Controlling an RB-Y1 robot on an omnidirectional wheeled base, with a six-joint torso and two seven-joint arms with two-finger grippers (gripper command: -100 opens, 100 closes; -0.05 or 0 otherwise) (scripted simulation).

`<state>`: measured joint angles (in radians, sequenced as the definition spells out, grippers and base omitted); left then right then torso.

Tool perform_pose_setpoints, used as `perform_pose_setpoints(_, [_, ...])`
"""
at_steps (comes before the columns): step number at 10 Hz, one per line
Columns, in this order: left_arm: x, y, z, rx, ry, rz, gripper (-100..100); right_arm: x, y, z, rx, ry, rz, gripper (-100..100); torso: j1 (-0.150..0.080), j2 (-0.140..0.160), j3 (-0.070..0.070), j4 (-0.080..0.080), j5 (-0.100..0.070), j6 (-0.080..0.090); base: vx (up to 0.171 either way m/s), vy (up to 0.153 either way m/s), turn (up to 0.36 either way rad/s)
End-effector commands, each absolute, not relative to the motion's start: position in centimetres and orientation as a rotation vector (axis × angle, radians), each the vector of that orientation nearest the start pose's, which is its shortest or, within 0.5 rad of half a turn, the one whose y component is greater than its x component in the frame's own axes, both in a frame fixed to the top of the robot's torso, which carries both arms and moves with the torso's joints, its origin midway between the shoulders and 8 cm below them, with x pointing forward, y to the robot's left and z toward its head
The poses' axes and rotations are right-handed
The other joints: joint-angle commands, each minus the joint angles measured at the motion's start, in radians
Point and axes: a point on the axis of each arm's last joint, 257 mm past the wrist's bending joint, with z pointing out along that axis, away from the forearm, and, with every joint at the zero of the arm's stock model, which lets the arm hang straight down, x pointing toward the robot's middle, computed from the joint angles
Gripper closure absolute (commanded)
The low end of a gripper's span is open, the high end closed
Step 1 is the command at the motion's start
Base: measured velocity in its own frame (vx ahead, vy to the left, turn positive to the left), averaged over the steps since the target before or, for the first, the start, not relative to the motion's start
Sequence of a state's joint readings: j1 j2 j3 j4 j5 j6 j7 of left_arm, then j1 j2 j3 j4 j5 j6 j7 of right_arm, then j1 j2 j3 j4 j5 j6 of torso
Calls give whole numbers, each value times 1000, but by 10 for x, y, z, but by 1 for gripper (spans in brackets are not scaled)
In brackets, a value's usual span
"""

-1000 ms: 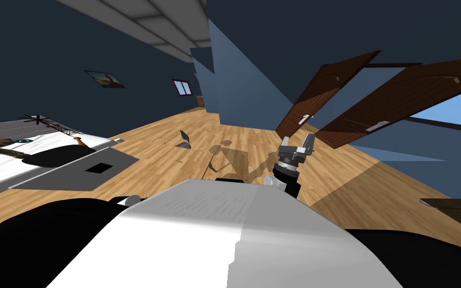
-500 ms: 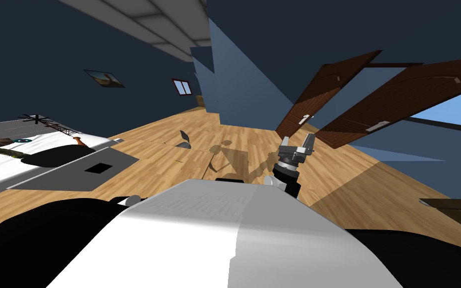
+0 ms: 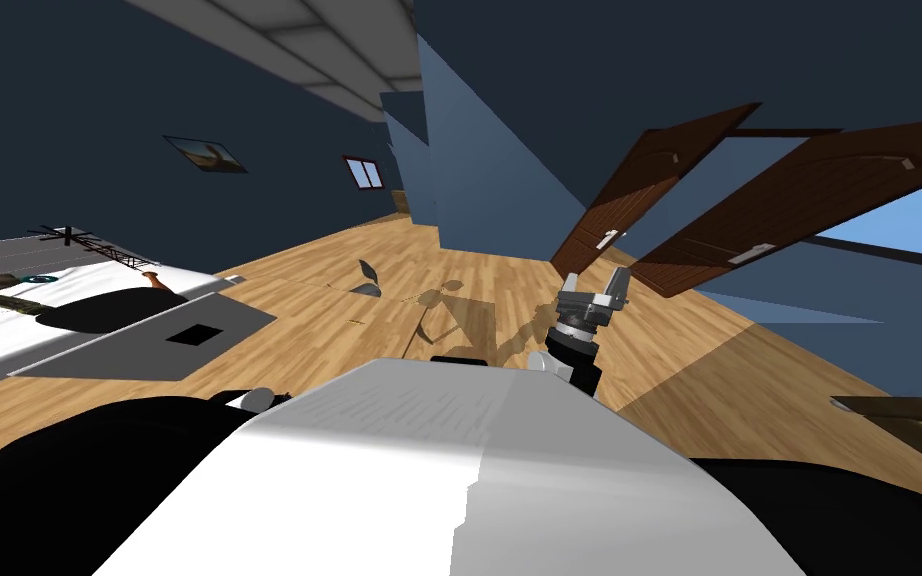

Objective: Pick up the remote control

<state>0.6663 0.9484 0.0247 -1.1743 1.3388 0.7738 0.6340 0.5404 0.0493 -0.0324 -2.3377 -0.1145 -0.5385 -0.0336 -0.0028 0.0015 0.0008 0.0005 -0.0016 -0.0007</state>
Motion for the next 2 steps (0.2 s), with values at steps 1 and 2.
perform_pose_setpoints(1, [6, 590, -489, -3091, 291, -48, 100, 316, -310, 44, 715, 443, 1365, 0, 0, 0, 0, 0, 0, 0, -6, -19, 2])
perform_pose_setpoints(2, [6, 590, -488, -3092, 290, -48, 0, 316, -310, 44, 715, 443, 1364, 0, 1, 0, 0, 0, 1, 0, 0, 0, 0])
